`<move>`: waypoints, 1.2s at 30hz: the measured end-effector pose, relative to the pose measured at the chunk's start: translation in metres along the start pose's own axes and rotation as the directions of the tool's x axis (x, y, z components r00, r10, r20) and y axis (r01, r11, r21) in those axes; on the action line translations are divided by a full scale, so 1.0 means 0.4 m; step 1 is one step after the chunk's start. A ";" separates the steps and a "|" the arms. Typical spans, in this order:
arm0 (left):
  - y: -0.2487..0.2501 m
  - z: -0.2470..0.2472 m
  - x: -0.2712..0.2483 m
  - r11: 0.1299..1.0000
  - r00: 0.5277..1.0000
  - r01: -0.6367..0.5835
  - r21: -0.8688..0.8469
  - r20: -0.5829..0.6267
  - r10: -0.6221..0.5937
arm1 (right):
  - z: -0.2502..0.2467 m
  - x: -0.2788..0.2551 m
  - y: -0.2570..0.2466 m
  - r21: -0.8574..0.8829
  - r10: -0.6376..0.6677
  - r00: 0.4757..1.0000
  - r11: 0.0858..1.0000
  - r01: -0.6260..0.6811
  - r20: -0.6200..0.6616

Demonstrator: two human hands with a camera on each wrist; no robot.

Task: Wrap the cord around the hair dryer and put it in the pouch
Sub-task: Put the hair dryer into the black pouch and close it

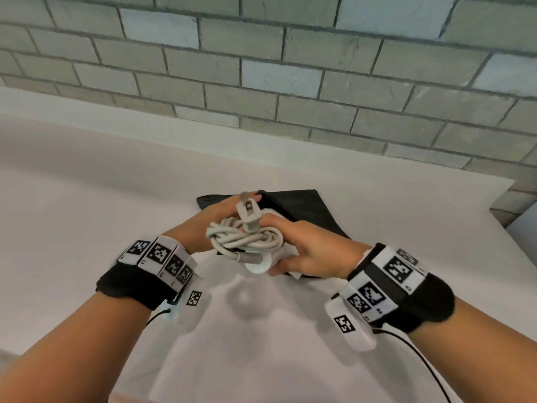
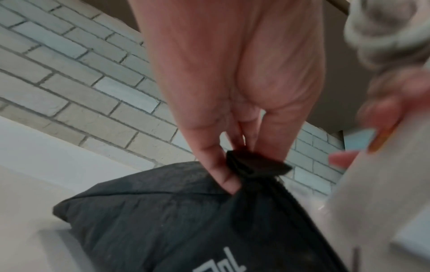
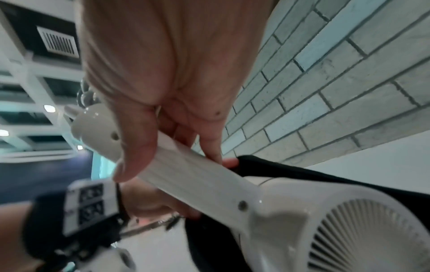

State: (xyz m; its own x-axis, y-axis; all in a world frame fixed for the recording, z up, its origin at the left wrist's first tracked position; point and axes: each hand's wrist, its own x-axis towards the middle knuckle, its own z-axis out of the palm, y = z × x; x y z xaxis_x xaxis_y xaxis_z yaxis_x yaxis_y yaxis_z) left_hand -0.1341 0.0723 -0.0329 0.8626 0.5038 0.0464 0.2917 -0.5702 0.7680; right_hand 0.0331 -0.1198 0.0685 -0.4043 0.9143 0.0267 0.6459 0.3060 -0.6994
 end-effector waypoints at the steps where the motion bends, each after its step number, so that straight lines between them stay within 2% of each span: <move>1: 0.105 0.001 -0.029 0.995 1.000 -0.005 0.095 0.018 0.004 | 0.002 0.004 0.012 -0.047 0.018 1.000 0.999 -0.018 0.000; 2: 0.155 0.005 -0.053 0.993 0.998 -0.038 0.115 -0.036 0.042 | 0.003 0.008 0.026 -0.097 0.041 0.999 0.994 -0.041 -0.003; 6: 0.199 0.017 -0.080 0.991 0.976 -0.134 0.005 -0.170 0.133 | -0.005 0.018 0.088 -0.263 0.150 0.988 0.953 -0.152 -0.028; 9: 0.214 0.032 -0.079 0.985 0.961 -0.154 0.077 -0.221 0.167 | -0.006 0.027 0.129 -0.308 0.218 0.974 0.924 -0.227 -0.063; 11: 0.215 0.049 -0.077 0.984 0.960 -0.133 0.117 -0.231 0.158 | 0.001 0.038 0.150 -0.336 0.258 0.964 0.904 -0.265 -0.065; 15: 0.209 0.072 -0.084 0.993 0.947 -0.110 0.038 -0.300 0.116 | 0.015 0.075 0.171 -0.397 0.305 0.949 0.863 -0.311 -0.082; 19: 0.195 0.087 -0.092 0.992 0.937 -0.122 0.023 -0.326 0.123 | 0.029 0.127 0.182 -0.498 0.406 0.911 0.776 -0.387 -0.074; 22: 0.199 0.093 -0.104 0.993 0.949 -0.109 0.039 -0.292 0.115 | 0.038 0.158 0.196 -0.506 0.554 0.831 0.704 -0.498 -0.048; 26: 0.192 0.101 -0.115 0.997 0.984 -0.049 0.067 -0.170 0.060 | 0.042 0.197 0.210 -0.488 0.617 0.787 0.682 -0.545 -0.016; 30: 0.172 0.098 -0.100 0.982 0.999 0.053 0.183 -0.020 -0.050 | 0.070 0.162 0.273 -0.399 0.638 0.754 0.658 -0.639 -0.155; 33: 0.158 0.101 -0.081 0.957 0.982 0.119 0.265 0.114 -0.154 | 0.083 0.107 0.303 -0.484 0.656 0.746 0.619 -0.619 -0.114; 34: 0.153 0.103 -0.074 0.950 0.973 0.129 0.285 0.151 -0.177 | 0.072 0.080 0.284 -0.509 0.643 0.760 0.625 -0.591 -0.093; 36: 0.142 0.106 -0.059 0.926 0.954 0.153 0.346 0.193 -0.230 | 0.035 0.021 0.231 -0.520 0.555 0.830 0.696 -0.496 -0.049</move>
State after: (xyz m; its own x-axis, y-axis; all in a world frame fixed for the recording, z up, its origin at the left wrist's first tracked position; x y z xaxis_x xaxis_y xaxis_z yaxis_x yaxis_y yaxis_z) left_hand -0.1204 0.0003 -0.0174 0.8354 0.4865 -0.2557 0.5452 -0.6753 0.4967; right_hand 0.0804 -0.0876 -0.0057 0.0548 0.9420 -0.3312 0.9864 -0.1026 -0.1285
